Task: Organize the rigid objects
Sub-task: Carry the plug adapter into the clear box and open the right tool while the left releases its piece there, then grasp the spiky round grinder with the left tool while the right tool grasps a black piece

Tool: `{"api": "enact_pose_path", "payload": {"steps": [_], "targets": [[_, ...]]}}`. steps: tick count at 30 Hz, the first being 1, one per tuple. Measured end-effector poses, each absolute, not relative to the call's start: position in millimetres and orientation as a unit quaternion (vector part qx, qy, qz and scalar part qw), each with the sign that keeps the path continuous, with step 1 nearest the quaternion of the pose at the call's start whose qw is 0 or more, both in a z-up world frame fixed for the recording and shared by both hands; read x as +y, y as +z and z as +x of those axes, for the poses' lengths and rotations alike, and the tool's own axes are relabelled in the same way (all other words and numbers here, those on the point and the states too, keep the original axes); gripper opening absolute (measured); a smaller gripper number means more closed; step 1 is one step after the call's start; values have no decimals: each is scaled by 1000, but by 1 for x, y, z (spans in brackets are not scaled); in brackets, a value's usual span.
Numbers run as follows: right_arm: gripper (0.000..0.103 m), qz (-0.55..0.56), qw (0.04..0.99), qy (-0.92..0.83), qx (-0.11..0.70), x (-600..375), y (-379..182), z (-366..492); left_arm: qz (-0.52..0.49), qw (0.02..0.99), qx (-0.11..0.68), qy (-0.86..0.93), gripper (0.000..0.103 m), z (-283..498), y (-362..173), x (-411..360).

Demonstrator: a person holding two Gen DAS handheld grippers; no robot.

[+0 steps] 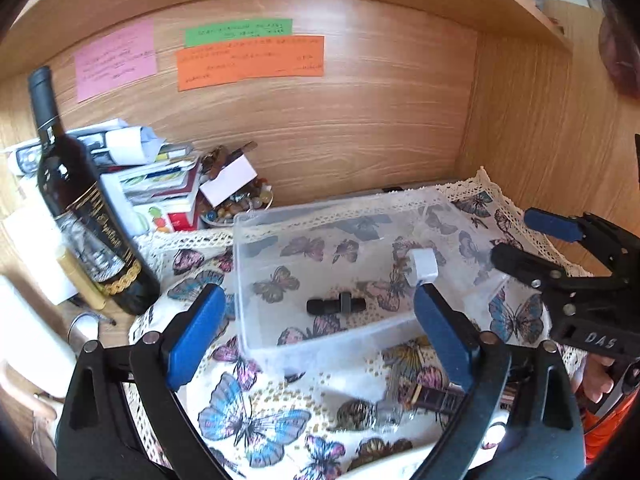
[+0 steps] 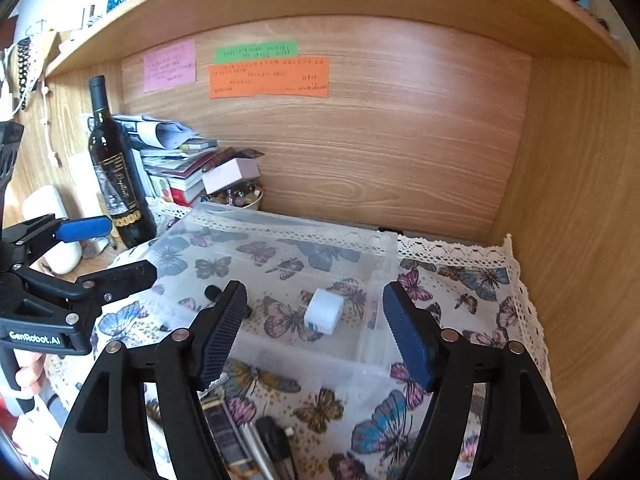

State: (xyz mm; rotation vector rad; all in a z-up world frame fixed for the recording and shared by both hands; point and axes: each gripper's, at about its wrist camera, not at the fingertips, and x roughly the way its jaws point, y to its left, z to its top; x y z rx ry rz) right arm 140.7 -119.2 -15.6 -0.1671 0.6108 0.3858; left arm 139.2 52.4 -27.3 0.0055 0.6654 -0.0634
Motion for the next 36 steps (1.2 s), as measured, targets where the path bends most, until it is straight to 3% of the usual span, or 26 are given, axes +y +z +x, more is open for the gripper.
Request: {"api": "enact_pose_path", "payload": {"steps": [11, 16, 20, 25, 30, 33, 36], "targets": [[69, -71, 917, 174, 351, -135, -54, 117, -6, 924, 379, -39, 97, 120, -73, 56], [69, -76, 900, 165, 397, -142, -84, 116, -5, 909, 413, -53, 78, 119, -99, 52], [68, -79, 886, 169, 424, -147, -100, 113, -11, 902, 427, -68, 73, 117, -111, 50], [54, -94, 876, 175, 439, -143, -109, 111, -21, 887, 453, -85, 54, 122, -126, 49], [44, -90, 870, 182, 450, -146, -113, 112, -29, 886, 455, -86, 43, 125, -129, 51], [30, -95, 869, 181, 451, -148, -112, 111, -31, 886, 455, -85, 34, 125, -130, 53], [18, -96, 869, 178, 451, -152, -113, 111, -35, 887, 452, -87, 32, 126, -130, 54]]}}
